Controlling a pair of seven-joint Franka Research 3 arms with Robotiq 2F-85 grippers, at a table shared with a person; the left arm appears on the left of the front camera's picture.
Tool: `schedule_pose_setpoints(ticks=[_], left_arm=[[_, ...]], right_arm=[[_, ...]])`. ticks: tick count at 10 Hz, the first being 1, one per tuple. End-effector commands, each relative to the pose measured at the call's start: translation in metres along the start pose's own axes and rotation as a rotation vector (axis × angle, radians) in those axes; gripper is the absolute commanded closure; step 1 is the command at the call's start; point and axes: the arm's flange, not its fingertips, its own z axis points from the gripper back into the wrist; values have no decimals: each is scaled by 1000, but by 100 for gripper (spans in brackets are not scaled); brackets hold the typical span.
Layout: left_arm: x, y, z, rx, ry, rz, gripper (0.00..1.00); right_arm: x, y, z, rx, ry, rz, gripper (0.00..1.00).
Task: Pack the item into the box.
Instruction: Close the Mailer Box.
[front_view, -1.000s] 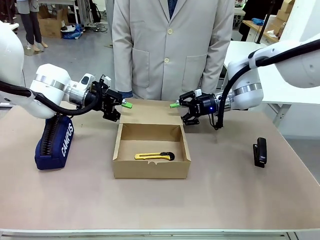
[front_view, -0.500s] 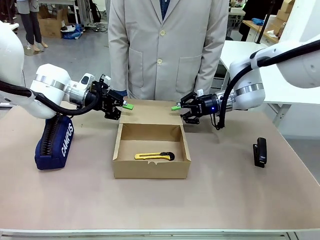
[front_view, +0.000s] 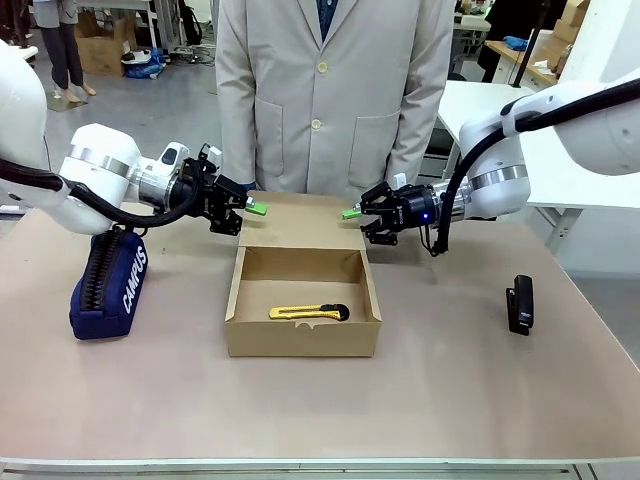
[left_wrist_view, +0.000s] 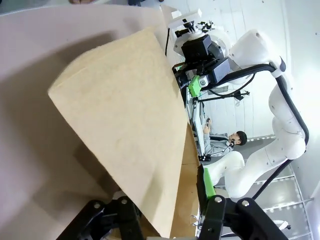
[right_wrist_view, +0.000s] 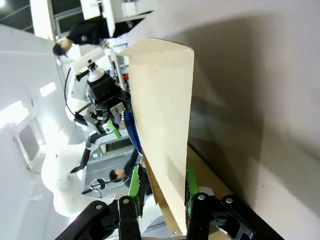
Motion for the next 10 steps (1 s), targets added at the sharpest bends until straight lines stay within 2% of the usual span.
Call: schedule_pose_setpoints(ticks=[1,4,5,6,7,8,10], left_arm=[[-3,-17,0,-13,-28,-69,44],[-4,-38,-1,-1,-81,-164,44],[-5,-44,-2,-1,-124,-201,44],[-3,-50,-2,-4,-229,-234,44],[10,-39,5,-3,-65,-139,44],[10,-39,5,-3,-65,-139,44],[10,-39,5,-3,-65,-139,44]], right_arm=[[-10,14,7,68,-37,144,57],[-26,34,16,68,-59,360,57],[-31,37,16,84,-68,415,57],[-34,38,14,87,-76,444,57],[-34,37,12,28,-49,388,57],[-20,46,17,48,-54,391,57],[-20,46,17,48,-54,391,57]])
